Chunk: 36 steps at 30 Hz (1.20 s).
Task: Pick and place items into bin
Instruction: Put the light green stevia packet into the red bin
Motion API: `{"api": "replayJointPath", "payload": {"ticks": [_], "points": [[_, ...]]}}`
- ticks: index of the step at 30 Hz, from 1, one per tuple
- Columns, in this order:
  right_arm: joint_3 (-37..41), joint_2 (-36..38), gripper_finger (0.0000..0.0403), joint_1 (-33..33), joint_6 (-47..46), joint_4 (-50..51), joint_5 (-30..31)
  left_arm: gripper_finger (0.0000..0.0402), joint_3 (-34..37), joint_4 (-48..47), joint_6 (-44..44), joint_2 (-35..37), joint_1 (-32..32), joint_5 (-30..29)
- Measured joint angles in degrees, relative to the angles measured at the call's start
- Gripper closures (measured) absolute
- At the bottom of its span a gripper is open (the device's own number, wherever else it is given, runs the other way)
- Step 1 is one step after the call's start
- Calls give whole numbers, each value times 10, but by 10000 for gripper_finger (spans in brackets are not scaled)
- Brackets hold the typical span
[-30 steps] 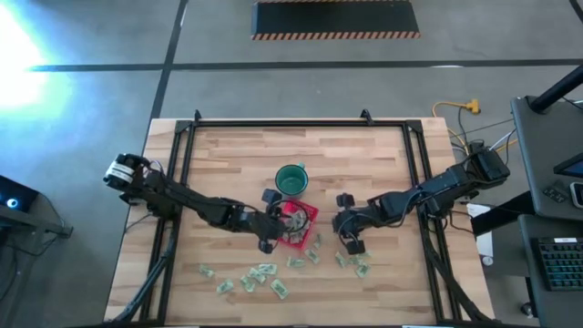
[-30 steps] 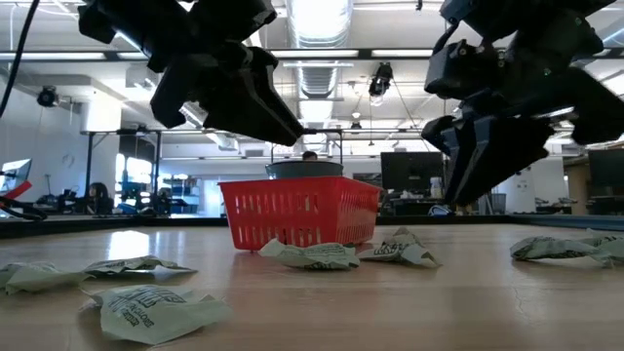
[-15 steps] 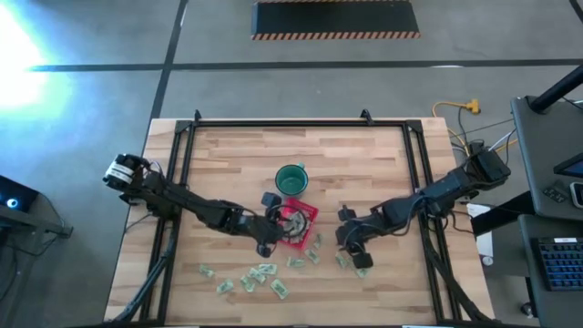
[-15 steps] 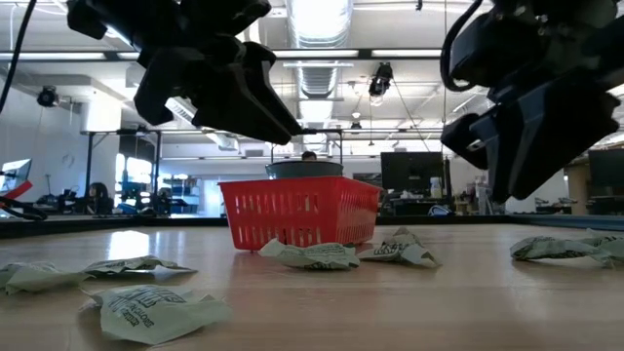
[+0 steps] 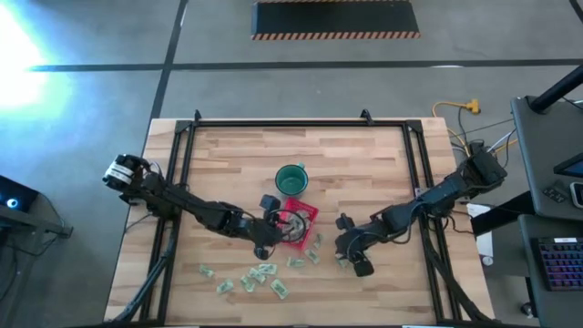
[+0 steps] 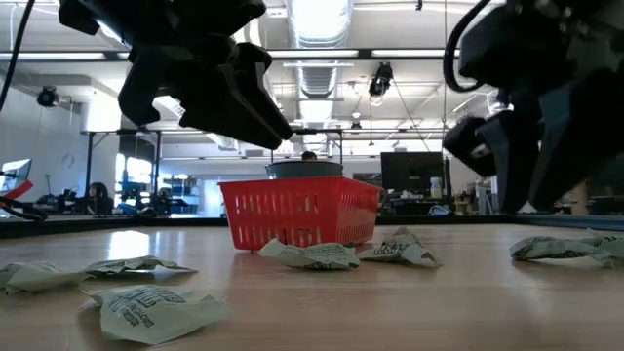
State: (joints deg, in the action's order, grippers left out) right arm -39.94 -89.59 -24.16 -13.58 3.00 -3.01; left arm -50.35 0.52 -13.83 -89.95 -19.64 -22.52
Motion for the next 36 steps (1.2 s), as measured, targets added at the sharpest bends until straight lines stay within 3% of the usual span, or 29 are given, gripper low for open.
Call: {"api": "replayJointPath", "payload": {"ticks": [9, 16, 21, 32, 36], "points": [[0, -43, 256, 0, -30, -4, -1, 259, -3, -4, 14, 1, 0, 0], [0, -44, 245, 0, -25, -4, -1, 259, -2, -6, 14, 1, 0, 0], [0, -43, 273, 0, -16, -3, 0, 259, -2, -6, 14, 1, 0, 0], [0, -43, 376, 0, 20, -3, 0, 259, -3, -12, 15, 2, 0, 0], [0, -43, 393, 0, 41, -7, 0, 259, -3, -11, 15, 2, 0, 0]]}}
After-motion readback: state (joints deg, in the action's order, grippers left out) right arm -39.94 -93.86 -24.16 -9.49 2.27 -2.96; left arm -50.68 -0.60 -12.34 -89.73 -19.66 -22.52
